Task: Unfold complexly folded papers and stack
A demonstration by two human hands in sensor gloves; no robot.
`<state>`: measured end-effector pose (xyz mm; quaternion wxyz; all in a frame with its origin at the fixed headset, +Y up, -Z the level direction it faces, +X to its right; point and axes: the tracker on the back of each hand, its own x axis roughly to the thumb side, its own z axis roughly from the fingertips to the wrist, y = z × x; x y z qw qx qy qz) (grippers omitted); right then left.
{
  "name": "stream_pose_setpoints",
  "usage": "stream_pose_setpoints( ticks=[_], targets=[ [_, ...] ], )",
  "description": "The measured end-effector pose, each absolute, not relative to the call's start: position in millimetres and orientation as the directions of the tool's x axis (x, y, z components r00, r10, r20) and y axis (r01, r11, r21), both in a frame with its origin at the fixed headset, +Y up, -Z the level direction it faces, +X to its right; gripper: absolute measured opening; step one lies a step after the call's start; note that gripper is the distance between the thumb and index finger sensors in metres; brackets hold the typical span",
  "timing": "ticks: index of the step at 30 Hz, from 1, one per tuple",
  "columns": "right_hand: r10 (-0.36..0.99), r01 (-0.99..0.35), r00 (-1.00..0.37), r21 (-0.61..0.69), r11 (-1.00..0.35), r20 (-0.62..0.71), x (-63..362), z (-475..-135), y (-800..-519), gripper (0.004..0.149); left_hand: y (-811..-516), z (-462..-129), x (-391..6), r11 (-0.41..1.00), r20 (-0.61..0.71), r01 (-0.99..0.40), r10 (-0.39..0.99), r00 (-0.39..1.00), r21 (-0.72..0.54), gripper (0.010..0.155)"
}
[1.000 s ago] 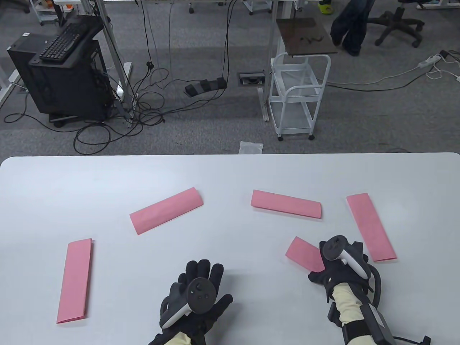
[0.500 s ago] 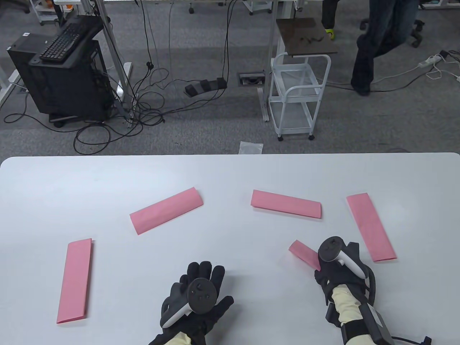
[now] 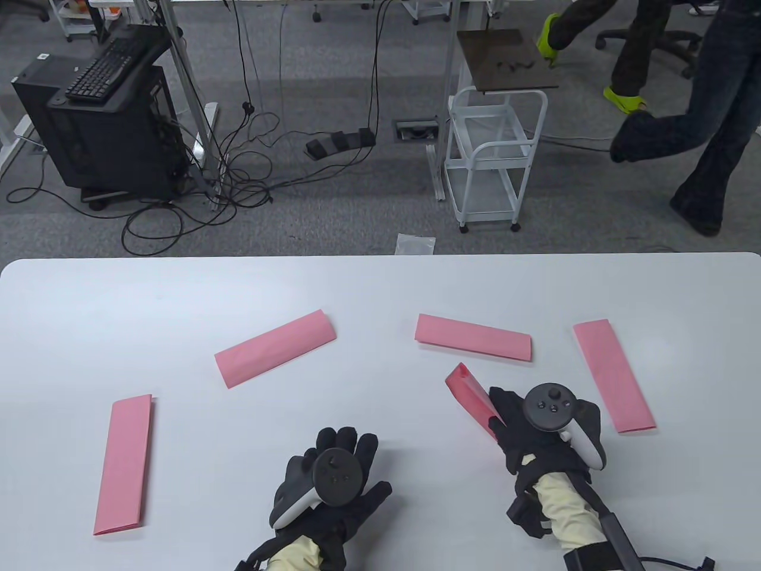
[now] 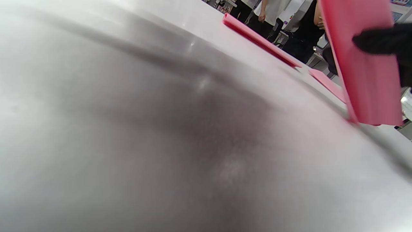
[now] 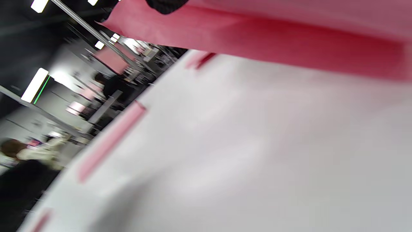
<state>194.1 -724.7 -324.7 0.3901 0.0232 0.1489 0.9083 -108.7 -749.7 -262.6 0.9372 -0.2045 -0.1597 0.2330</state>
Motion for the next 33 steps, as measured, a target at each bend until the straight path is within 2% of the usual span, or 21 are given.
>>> stream_pose_setpoints(
  ticks=[3,7,11,13,14,17,18,19,20,21,23,26,28,30,33],
  targets=[
    [0.866,-0.831,-0.500,0.272,-0.486,0.019,166,-318,-723,0.057,-751,-268,-110,0.785,0.186,-0.463,0.569,0.801,-0.411,0.075],
    [0.992,-0.950,-0.116,0.286,-0.124,0.043,128,-304,-742,0.057,-760,-269,-124,0.651,0.107,-0.648,0.733,0.672,-0.395,0.078],
    [0.963,-0.890,0.265,0.371,0.266,-0.054,104,-292,-763,0.057,-761,-270,-137,0.504,0.018,-0.751,0.835,0.550,-0.426,0.085],
    [0.933,-0.839,0.349,0.416,0.352,-0.086,98,-289,-764,0.057,-765,-273,-140,0.398,-0.047,-0.787,0.880,0.473,-0.473,0.086],
    [0.933,-0.826,0.349,0.442,0.349,-0.086,96,-288,-763,0.057,-767,-274,-141,0.353,-0.073,-0.803,0.896,0.437,-0.480,0.084],
    [0.967,-0.827,0.249,0.510,0.238,-0.049,86,-284,-764,0.057,-777,-276,-138,0.055,-0.224,-0.846,0.953,0.202,-0.531,0.071],
    [0.970,-0.824,0.240,0.519,0.227,-0.042,84,-284,-765,0.057,-780,-274,-138,-0.046,-0.284,-0.866,0.952,0.113,-0.499,0.064],
    [0.969,-0.823,0.241,0.518,0.234,-0.055,84,-284,-765,0.057,-782,-274,-140,-0.105,-0.314,-0.887,0.948,0.047,-0.450,0.048],
    [0.968,-0.822,0.242,0.515,0.243,-0.069,84,-285,-765,0.059,-783,-273,-142,-0.178,-0.334,-0.912,0.941,-0.048,-0.370,0.040],
    [0.964,-0.822,0.257,0.509,0.254,-0.066,88,-286,-766,0.064,-782,-273,-144,-0.235,-0.338,-0.922,0.933,-0.126,-0.308,0.039],
    [0.950,-0.837,0.307,0.457,0.300,-0.062,99,-290,-764,0.073,-778,-273,-154,-0.225,-0.306,-0.941,0.941,-0.142,-0.254,0.039],
    [0.937,-0.888,0.348,0.321,0.329,0.002,127,-298,-754,0.080,-768,-277,-175,-0.023,-0.206,-0.983,0.978,0.015,-0.182,0.039],
    [0.965,-0.934,0.256,0.270,0.233,0.052,142,-301,-748,0.081,-764,-279,-183,0.058,-0.170,-0.984,0.982,0.087,-0.167,0.038],
    [0.996,-0.970,0.065,0.239,0.047,0.067,155,-304,-742,0.081,-760,-280,-186,0.109,-0.142,-0.981,0.981,0.132,-0.158,0.038],
    [0.991,-0.964,-0.113,0.235,-0.128,0.076,161,-308,-742,0.081,-759,-282,-185,0.147,-0.131,-0.967,0.976,0.176,-0.207,0.038]
  ],
)
